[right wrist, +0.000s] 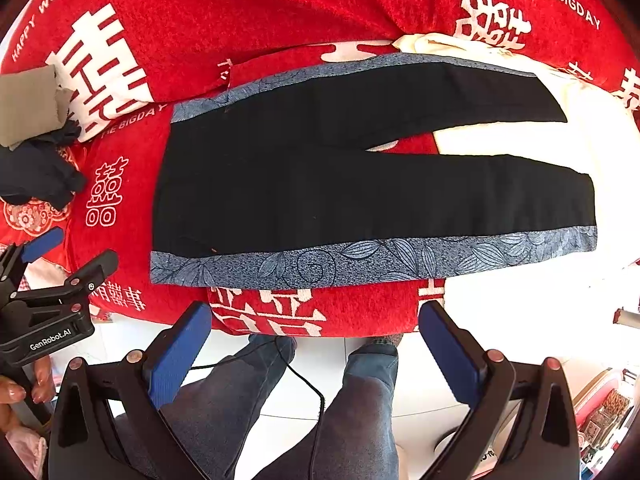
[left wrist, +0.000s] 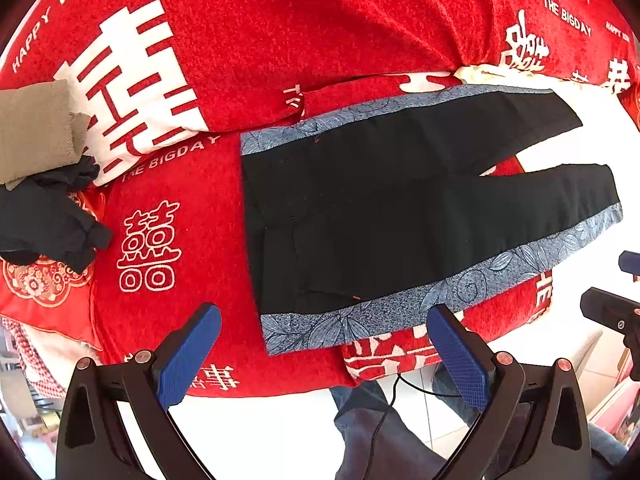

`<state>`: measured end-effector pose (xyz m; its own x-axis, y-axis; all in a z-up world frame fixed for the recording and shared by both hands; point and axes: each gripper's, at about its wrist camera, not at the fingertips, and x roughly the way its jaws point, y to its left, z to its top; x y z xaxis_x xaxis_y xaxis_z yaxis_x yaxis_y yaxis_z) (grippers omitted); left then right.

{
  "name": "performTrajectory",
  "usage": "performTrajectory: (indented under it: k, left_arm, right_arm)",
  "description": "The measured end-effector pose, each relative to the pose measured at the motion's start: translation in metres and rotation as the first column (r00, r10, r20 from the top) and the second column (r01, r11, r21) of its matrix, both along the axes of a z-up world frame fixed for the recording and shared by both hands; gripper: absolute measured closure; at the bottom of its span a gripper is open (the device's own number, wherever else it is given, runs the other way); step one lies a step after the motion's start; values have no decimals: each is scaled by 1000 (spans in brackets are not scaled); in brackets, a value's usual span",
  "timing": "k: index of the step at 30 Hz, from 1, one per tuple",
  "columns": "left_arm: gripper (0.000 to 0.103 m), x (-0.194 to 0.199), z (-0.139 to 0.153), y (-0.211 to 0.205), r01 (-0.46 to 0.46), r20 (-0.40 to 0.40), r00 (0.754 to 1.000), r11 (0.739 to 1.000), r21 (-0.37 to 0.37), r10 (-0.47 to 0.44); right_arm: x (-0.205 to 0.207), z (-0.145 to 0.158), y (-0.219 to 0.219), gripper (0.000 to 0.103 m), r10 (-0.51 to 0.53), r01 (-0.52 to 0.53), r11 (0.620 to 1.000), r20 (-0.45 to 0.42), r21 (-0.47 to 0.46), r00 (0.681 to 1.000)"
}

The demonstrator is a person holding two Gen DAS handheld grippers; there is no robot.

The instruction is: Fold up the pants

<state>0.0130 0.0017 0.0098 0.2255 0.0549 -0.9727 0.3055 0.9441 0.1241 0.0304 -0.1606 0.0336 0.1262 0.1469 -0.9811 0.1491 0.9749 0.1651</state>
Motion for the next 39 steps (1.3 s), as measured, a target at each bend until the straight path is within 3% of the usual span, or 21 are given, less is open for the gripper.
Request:
performTrajectory:
  k: [21, 31, 39]
  left_arm:
    - [0, 9, 3, -19, -7, -4, 1000, 999, 43, 7]
    - [0, -4, 12, -39, -54, -1, 999, 997, 62, 54]
    - [0, -36, 8, -59, -141, -37, 989, 988, 65, 144]
  right_arm:
    - [15, 0, -20, 0, -2, 2, 1000, 8, 28, 1000]
    - [16, 4, -39, 0, 22, -23, 999, 24, 45, 999]
    - [3, 6, -67, 0, 57, -59, 995, 28, 74, 998]
